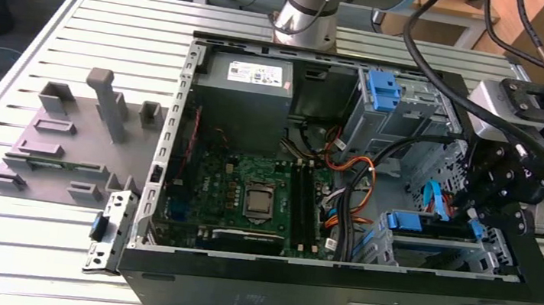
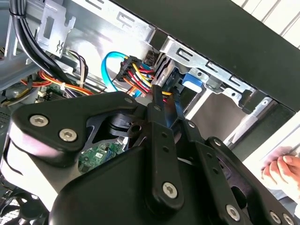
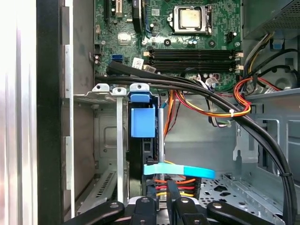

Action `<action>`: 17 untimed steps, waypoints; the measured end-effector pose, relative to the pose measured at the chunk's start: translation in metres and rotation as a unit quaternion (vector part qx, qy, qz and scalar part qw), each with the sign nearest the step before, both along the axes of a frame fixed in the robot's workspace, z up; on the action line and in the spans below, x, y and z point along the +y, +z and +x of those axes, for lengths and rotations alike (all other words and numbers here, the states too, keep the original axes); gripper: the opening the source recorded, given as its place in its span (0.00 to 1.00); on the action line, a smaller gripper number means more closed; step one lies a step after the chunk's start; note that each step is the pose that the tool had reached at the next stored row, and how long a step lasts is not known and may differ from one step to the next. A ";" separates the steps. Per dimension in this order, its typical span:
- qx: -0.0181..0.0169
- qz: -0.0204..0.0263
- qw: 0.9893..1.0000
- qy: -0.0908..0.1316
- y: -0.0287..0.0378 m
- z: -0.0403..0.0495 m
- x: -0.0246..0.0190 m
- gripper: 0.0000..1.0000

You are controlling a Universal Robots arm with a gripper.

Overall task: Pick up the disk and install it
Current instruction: 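Insert the second disk wire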

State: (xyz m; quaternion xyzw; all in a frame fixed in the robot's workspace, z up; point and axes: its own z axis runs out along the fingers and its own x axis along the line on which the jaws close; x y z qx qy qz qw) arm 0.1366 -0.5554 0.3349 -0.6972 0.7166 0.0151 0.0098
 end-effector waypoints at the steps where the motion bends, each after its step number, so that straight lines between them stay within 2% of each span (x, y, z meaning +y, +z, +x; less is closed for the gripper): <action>1: 0.000 0.000 1.000 0.000 -0.0001 0.0000 0.0001 0.24; 12: 0.000 0.004 1.000 0.000 -0.0020 0.0000 0.0000 0.24; 14: 0.000 0.005 1.000 0.000 -0.0003 0.0000 0.0001 0.24; 17: 0.000 0.004 1.000 0.000 0.0063 0.0000 0.0000 0.24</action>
